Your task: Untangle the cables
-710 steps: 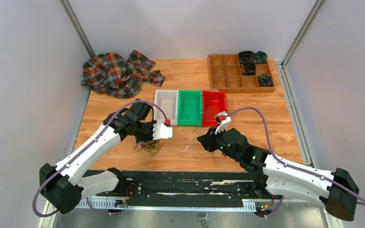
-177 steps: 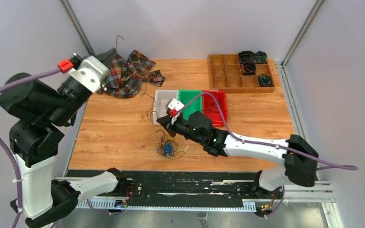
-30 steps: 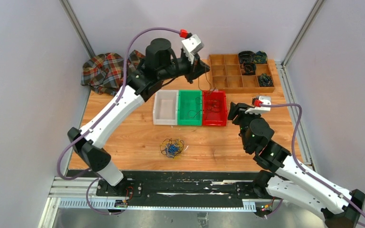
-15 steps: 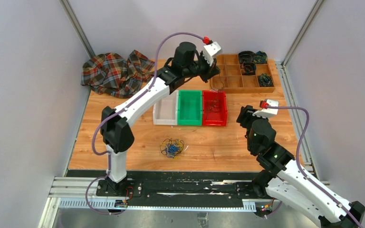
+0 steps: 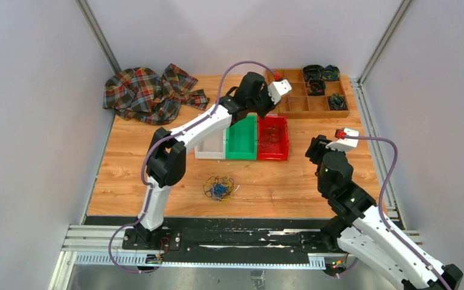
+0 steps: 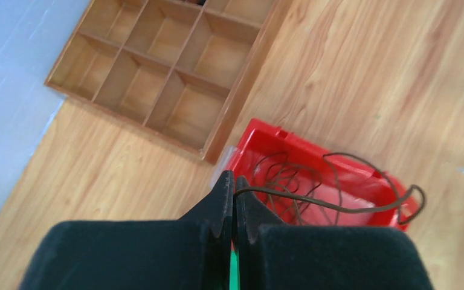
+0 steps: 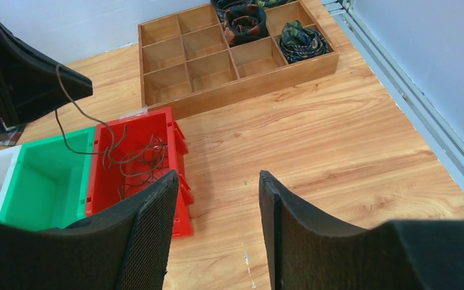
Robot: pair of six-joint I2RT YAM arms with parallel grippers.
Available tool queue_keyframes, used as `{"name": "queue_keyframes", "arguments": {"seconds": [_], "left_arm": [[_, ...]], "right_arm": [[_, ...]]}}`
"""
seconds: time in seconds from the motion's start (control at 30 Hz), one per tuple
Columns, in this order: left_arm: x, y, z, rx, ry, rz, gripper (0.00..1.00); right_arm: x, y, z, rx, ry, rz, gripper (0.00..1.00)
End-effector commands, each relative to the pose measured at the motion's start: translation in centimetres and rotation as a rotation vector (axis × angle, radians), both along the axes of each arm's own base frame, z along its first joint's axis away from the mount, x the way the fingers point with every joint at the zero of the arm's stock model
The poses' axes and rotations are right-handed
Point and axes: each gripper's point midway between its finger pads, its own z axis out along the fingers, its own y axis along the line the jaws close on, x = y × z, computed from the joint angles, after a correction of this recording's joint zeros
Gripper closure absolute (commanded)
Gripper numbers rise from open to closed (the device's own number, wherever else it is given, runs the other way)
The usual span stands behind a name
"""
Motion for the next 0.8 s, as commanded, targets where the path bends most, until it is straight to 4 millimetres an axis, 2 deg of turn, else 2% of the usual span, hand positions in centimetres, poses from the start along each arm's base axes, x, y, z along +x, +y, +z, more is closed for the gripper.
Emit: {"name": "queue_keyframes", "arguments": {"seconds": [0.0,0.2,0.27,0.3,0.33,0.37,0.47,0.63,0.7,0.77], "left_arm": [[0.9,1.5,-2.4,0.212,-0.18,0.021,0.99],[-0.1,1.3,-2.6,0.217,-0.137,-0.023,0.74],[-0.6,1.1,-2.5,0.211,-0.115,-0.041,0.61],[-0.9,1.2,-2.6,0.215,-0.096,-0.053,0.44],[-1.2,1.1,-2.3,0.211,-0.081,-0.063,0.33],[-1.6,1.1,-2.0,0.21,-0.061,-0.071,0.26],[-2.6,1.6,-1.0,0.224,-0.02,-0.091,0.15],[-4.0,5.0,2.0,0.248,0.053,-0.076,0.04],[-4.8,7.5,3.1,0.255,0.102,-0.058,0.0],[-6.7,10.8,3.5,0.279,0.166,-0.078,0.01]], "right_arm": [[0.2,-0.3,-0.1,0.018,0.015,-0.003,0.48],[0.9,0.4,-0.7,0.03,0.057,0.028,0.47],[1.2,0.7,-1.0,0.038,0.076,0.042,0.47],[1.4,0.9,-1.0,0.042,0.084,0.049,0.47],[1.5,1.1,-1.1,0.045,0.095,0.063,0.47],[1.6,1.2,-1.2,0.046,0.104,0.071,0.47],[1.9,1.7,-1.1,0.046,0.123,0.098,0.46],[2.6,3.1,-1.5,0.042,0.163,0.153,0.45],[2.8,4.8,-2.4,0.053,0.193,0.233,0.43],[2.9,6.5,-3.2,0.068,0.221,0.315,0.43]]}}
